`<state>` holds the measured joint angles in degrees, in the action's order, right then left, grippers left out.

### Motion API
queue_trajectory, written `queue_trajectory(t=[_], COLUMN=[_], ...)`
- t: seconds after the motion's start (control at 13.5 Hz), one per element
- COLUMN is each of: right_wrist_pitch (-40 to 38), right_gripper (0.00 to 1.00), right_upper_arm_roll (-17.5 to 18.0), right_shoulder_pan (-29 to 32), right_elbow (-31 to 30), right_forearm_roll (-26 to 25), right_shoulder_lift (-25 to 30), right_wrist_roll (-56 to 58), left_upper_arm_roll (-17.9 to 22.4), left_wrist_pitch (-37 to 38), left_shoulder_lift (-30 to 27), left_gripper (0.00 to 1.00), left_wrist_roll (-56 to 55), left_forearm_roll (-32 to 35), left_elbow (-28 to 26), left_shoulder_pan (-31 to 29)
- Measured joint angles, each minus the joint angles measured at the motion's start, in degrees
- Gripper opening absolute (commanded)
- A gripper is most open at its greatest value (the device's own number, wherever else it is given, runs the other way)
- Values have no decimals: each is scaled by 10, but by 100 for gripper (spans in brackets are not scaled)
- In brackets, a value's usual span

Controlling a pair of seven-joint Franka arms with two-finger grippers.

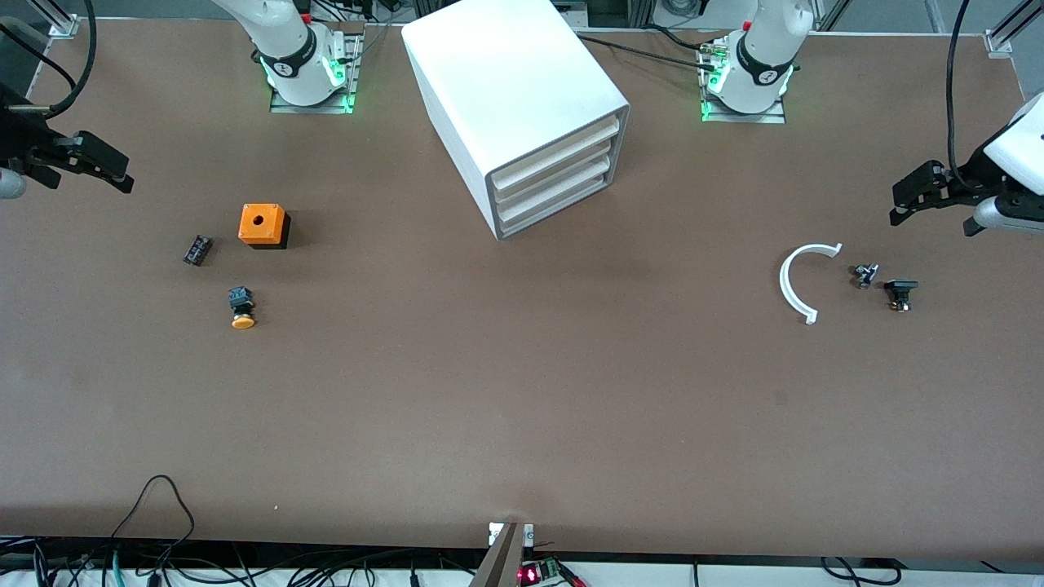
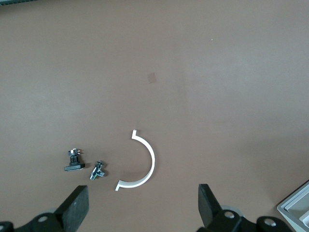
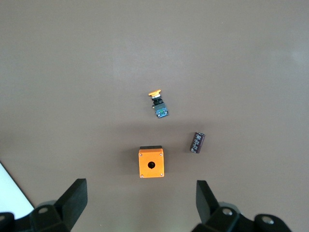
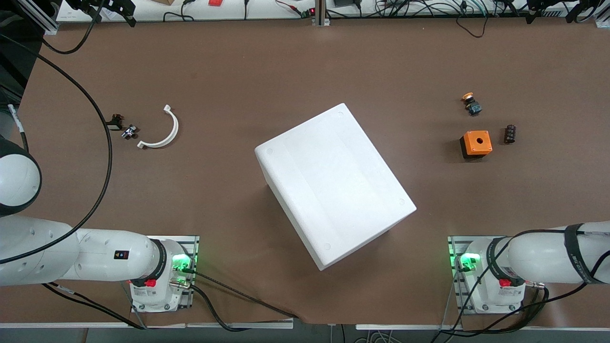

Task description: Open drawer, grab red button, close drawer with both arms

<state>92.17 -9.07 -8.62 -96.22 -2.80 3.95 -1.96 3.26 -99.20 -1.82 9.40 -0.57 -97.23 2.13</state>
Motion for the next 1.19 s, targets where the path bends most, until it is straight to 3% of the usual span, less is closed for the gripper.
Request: queue_trajectory(t=[1.19], right_wrist_pitch=[0], right_gripper=[100], right_upper_arm_roll=[-3], right_shoulder_pan=[2], right_elbow=[0], right_forearm_roll=[0], right_shoulder_lift=[0], right_wrist_roll=[1], left_upper_arm_roll=[-3], left_wrist_pitch=[21], left_shoulder_lift=[13], left_gripper=[100], left_wrist_roll=[11], left_forearm_roll=[0], left_elbow=[16], left_shoulder_pan=[0])
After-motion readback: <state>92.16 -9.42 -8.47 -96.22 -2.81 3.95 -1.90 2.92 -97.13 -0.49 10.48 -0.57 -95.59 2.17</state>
